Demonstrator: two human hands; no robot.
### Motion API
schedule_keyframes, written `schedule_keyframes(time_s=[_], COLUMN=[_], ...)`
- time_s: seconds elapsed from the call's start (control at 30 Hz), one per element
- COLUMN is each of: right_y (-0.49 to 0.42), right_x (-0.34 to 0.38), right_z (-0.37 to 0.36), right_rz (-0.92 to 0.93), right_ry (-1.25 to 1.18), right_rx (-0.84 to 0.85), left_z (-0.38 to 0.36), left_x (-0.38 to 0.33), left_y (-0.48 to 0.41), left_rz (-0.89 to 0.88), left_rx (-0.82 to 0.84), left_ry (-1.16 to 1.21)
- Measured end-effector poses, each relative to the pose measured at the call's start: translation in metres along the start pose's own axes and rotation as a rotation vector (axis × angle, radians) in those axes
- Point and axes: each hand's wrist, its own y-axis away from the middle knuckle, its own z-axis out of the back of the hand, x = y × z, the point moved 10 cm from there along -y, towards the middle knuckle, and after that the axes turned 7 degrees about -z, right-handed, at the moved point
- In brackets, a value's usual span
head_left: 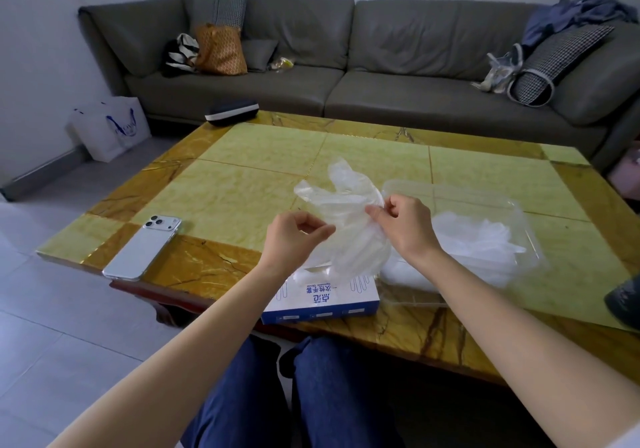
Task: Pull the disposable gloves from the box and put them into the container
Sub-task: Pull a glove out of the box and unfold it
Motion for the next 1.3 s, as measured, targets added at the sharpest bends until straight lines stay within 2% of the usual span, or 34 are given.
schedule_keyframes(time_s=[0.17, 0.33, 0.53, 0.67, 0.77, 0.9, 0.97, 1.07, 1.13, 1.2, 1.3], right_y=[0.003, -0.002, -0.002, 0.006, 0.006, 0.005, 0.004, 0.001, -0.001, -0.001, -0.001], right_x=[-0.002, -0.012, -0.025, -0.021, -0.020, -0.023, -0.026, -0.032, -0.035, -0.037, -0.041], right_z=[-0.005, -0.008, -0.028, -0.042, -0.043, -0.030, -0.019, -0.004, 0.005, 0.011, 0.016], right_rz=[-0.010, -0.073, -0.187, -0.197, -0.190, -0.191, -0.216, -0.257, -0.267, -0.259, -0.244], right_ry=[0.038, 0.006, -0.079, -0.103, -0.064, -0.033, -0.099, -0.244, -0.266, -0.252, -0.169], right_rx=[0.012, -0.043, 0.059, 0.148, 0.176, 0.112, 0.062, -0.021, -0.064, -0.079, -0.084], left_z=[0.003, -0.010, -0.028, -0.029, -0.015, -0.004, 0.004, 0.015, 0.002, -0.027, -0.069], left_x=[0.011, 0.034, 0.019, 0.022, 0.013, 0.020, 0.030, 0.029, 0.026, 0.032, 0.047], left_y=[0.001, 0.016, 0.019, 0.008, 0.013, 0.015, 0.013, 0.014, 0.014, 0.014, 0.026], left_rz=[0.057, 0.225, 0.130, 0.061, 0.021, 0.033, 0.051, -0.038, -0.159, -0.276, -0.336], left_rx=[-0.045, -0.031, 0.073, 0.033, -0.056, -0.067, -0.097, -0.176, -0.081, 0.118, 0.439], left_ry=[0.043, 0.137, 0.171, 0.046, 0.009, 0.013, -0.059, -0.198, -0.377, -0.616, -0.887])
